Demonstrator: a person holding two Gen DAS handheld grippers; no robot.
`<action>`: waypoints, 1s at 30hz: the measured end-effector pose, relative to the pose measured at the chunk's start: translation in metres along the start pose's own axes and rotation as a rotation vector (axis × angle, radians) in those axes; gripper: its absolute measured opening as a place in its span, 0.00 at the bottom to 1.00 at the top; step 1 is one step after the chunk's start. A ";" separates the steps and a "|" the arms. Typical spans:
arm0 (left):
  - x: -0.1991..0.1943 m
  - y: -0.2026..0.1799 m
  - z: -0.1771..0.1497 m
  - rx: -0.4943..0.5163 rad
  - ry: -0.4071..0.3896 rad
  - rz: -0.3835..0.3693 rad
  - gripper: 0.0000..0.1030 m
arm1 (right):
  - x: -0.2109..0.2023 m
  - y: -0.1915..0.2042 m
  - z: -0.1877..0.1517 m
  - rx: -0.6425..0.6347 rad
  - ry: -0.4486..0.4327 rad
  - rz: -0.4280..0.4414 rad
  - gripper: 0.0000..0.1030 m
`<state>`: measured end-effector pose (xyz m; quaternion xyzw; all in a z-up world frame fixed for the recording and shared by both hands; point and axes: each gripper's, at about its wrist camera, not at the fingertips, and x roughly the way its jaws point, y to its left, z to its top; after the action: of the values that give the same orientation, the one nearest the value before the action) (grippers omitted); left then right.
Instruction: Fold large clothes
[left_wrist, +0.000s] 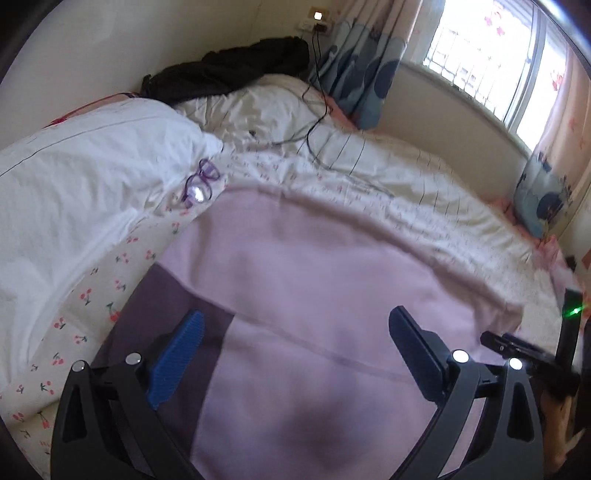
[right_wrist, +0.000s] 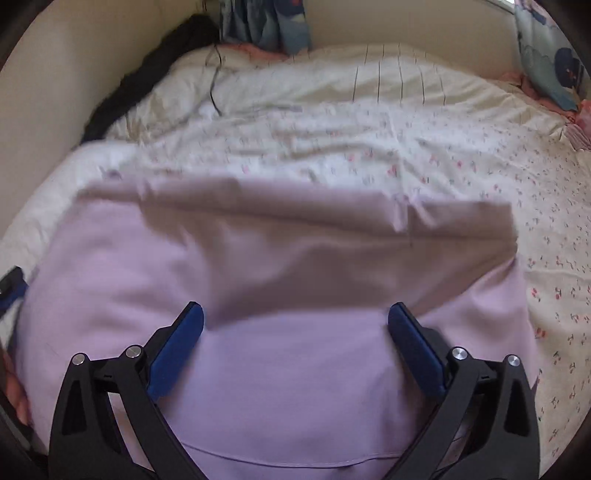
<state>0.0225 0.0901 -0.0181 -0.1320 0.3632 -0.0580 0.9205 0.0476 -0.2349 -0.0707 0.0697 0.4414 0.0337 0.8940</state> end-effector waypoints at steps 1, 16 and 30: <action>-0.001 -0.008 0.005 0.000 -0.028 -0.016 0.93 | -0.005 0.004 0.008 -0.007 -0.024 -0.011 0.94; 0.051 -0.042 0.002 0.098 0.147 -0.028 0.93 | 0.055 0.021 0.054 0.019 0.135 -0.022 0.94; 0.042 -0.044 -0.005 0.156 0.122 -0.027 0.93 | -0.064 -0.032 -0.026 0.094 -0.109 -0.078 0.94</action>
<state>0.0496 0.0386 -0.0368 -0.0611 0.4113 -0.1064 0.9032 -0.0120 -0.2722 -0.0409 0.0961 0.3953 -0.0258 0.9131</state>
